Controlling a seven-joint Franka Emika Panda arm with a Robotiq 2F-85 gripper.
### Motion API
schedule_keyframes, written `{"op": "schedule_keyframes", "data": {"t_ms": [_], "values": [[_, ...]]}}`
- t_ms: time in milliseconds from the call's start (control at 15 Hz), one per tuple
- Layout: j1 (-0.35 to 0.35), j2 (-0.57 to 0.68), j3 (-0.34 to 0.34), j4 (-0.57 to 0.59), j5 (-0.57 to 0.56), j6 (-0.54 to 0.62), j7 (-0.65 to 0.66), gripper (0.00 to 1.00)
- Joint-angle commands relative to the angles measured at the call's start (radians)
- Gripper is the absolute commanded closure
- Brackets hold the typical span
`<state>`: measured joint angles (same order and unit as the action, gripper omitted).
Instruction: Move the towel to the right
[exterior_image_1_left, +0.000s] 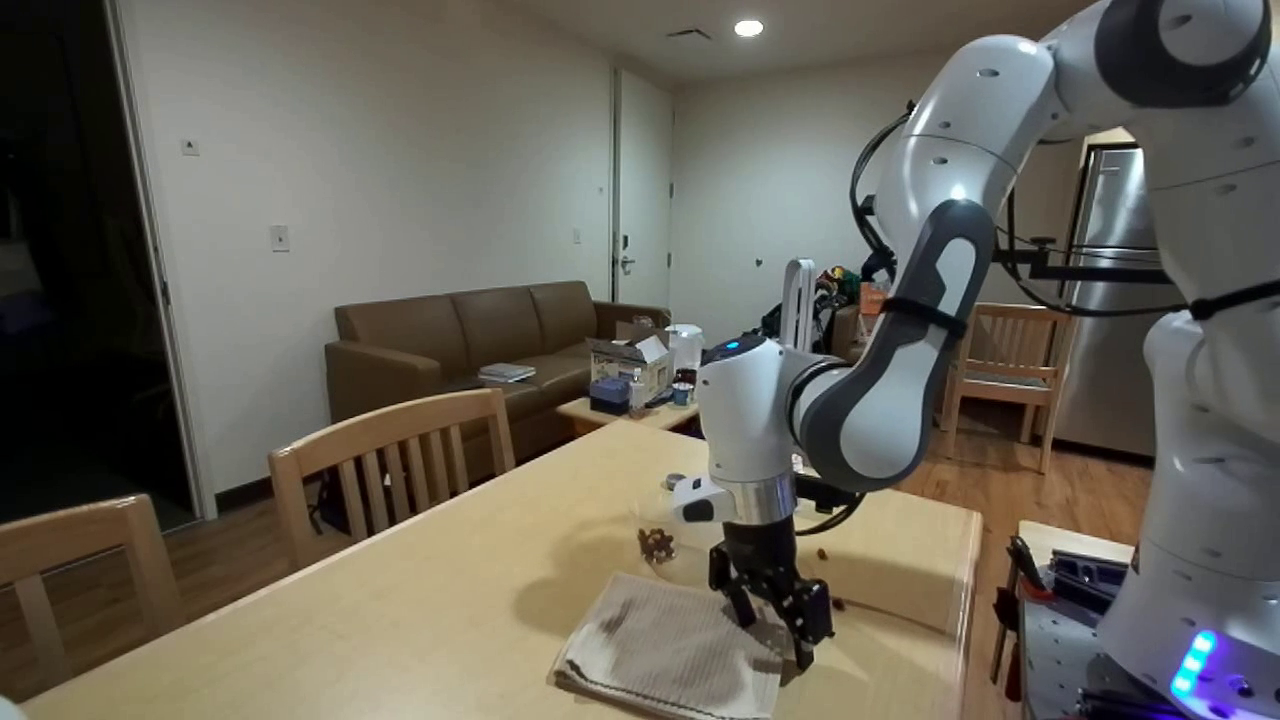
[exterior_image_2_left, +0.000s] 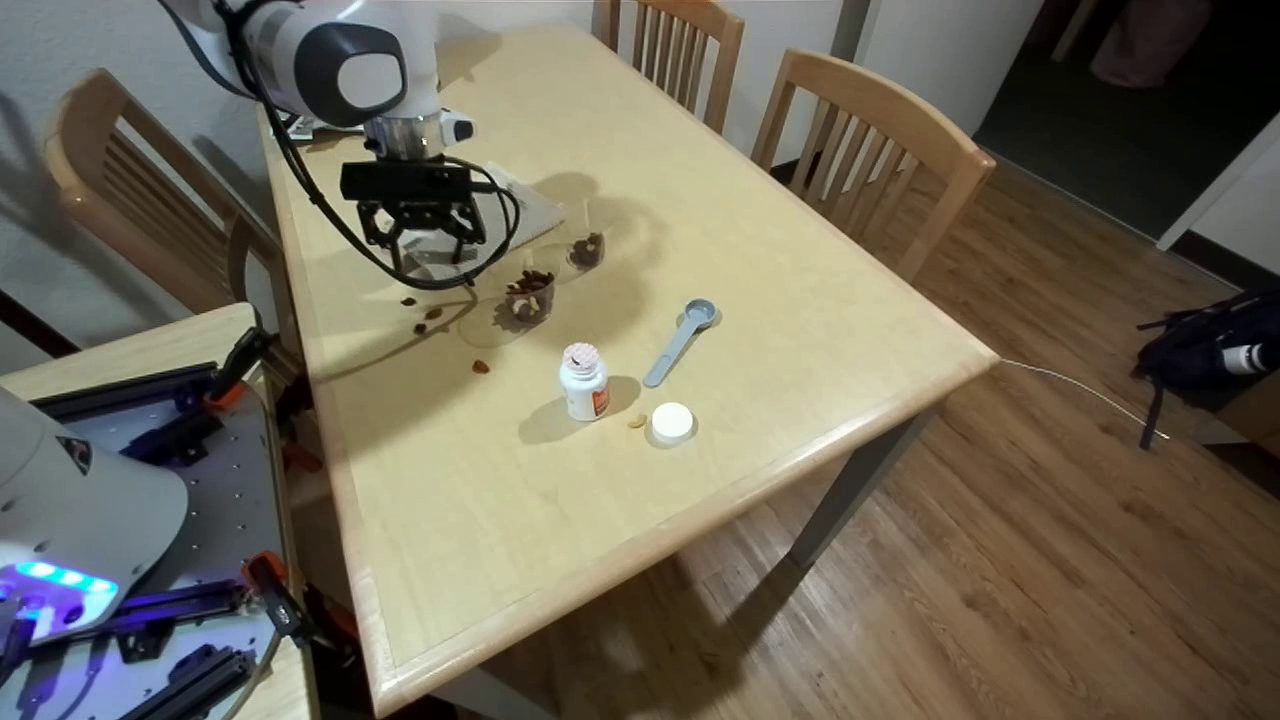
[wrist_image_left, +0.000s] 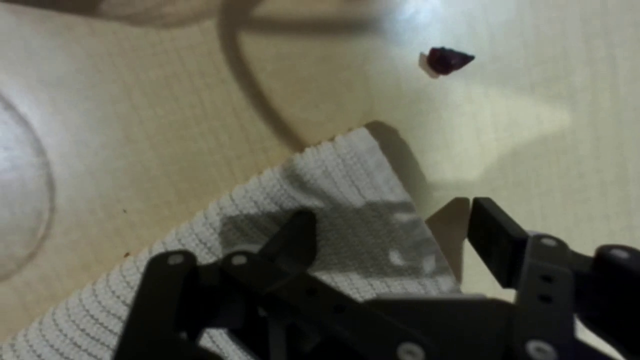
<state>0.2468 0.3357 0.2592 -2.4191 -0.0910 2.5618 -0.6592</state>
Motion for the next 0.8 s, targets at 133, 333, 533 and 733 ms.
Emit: {"op": "schedule_keyframes", "data": {"t_ms": [133,333,533,733], "values": [[-0.035,-0.058,0.021,-0.073,-0.02,0.024,0.026,0.59],[-0.035,-0.089,0.02,-0.102,-0.016,0.016,0.039,0.79],[-0.042,-0.122,0.03,-0.143,0.014,0.015,0.05,0.96],[-0.048,-0.158,0.03,-0.204,0.028,0.007,0.081,0.97]]}}
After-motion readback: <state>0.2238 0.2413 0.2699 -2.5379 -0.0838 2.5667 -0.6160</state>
